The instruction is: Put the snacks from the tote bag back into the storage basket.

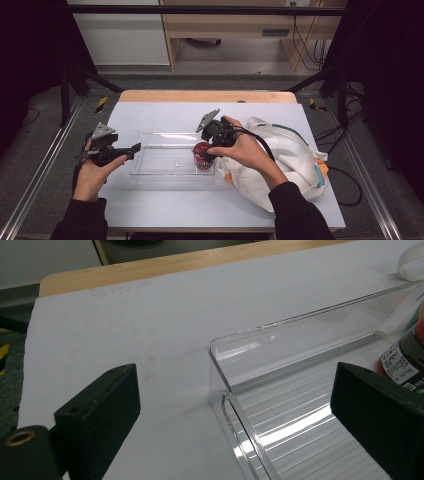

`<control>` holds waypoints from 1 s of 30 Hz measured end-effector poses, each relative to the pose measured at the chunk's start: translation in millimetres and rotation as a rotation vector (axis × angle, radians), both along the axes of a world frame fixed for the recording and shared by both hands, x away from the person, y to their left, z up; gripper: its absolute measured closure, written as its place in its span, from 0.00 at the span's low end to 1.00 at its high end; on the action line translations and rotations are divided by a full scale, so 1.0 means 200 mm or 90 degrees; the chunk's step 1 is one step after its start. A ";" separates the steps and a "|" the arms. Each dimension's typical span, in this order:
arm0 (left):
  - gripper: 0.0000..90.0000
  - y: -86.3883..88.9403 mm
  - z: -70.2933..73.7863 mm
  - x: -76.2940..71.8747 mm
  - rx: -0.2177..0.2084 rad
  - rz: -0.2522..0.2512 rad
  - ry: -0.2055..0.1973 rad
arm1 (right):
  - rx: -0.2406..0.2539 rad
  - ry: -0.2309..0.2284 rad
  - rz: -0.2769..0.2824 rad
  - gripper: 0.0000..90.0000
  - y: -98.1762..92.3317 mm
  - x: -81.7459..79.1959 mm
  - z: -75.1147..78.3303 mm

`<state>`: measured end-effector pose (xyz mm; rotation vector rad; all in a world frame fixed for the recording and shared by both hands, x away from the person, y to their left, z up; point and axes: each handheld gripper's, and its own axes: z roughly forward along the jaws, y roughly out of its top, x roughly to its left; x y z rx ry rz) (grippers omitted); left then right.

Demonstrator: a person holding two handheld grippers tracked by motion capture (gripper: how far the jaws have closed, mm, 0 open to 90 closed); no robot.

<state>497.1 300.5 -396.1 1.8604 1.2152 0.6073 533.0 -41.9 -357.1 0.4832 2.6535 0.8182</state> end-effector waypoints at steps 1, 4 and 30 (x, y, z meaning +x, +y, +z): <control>0.07 0.00 0.00 0.00 0.001 -0.001 0.001 | 0.004 -0.003 -0.006 0.10 0.00 -0.01 0.01; 0.06 0.00 0.00 0.00 0.002 -0.001 0.001 | 0.023 -0.009 -0.016 0.10 -0.02 -0.02 0.03; 0.06 0.01 0.00 0.00 0.000 0.002 0.002 | 0.105 -0.070 -0.138 0.10 -0.26 -0.15 0.20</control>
